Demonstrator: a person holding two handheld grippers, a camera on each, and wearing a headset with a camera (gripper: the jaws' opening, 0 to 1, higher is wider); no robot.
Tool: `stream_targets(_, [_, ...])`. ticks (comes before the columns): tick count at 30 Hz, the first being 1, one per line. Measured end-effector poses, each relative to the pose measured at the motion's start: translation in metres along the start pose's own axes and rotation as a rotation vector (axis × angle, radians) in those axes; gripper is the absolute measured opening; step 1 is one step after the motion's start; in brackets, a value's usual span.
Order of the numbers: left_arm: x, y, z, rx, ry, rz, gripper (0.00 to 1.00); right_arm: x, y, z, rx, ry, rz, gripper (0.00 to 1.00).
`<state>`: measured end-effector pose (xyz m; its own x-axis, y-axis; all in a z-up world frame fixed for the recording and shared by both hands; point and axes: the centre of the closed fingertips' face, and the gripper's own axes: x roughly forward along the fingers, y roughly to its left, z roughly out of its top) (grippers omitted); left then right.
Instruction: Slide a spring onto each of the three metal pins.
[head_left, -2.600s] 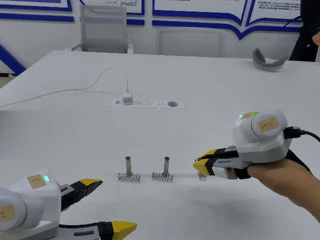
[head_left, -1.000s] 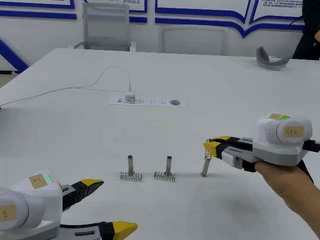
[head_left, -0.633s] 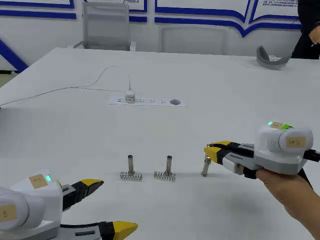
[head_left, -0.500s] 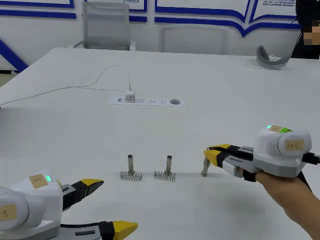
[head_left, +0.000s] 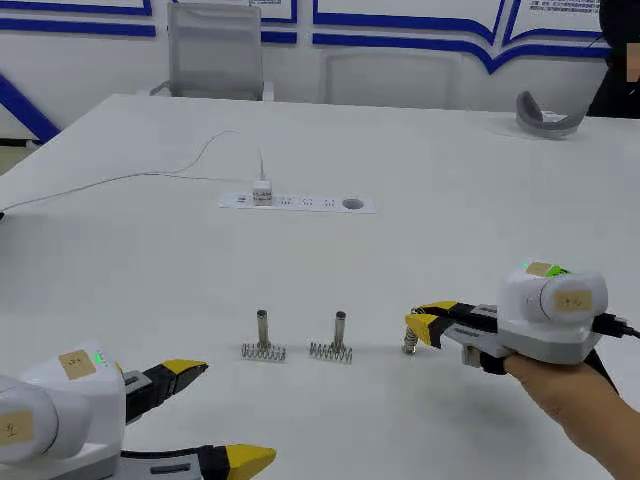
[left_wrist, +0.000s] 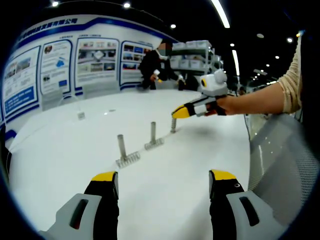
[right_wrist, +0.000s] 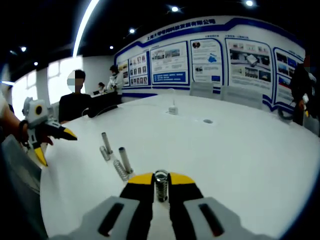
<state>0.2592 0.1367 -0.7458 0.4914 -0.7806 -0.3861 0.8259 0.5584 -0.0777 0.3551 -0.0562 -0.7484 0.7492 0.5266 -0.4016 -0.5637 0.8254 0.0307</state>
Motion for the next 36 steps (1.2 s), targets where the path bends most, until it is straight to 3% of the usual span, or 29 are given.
stream_targets(23, [0.001,-0.001,-0.002,-0.007,0.001,-0.001,0.75,0.004,0.002,-0.019,-0.008,0.08,0.001,0.16])
stream_targets(36, [0.0,0.001,0.0,-0.008,-0.012,0.006,0.75,-0.013,-0.003,-0.036,-0.009,0.155,0.0,0.19])
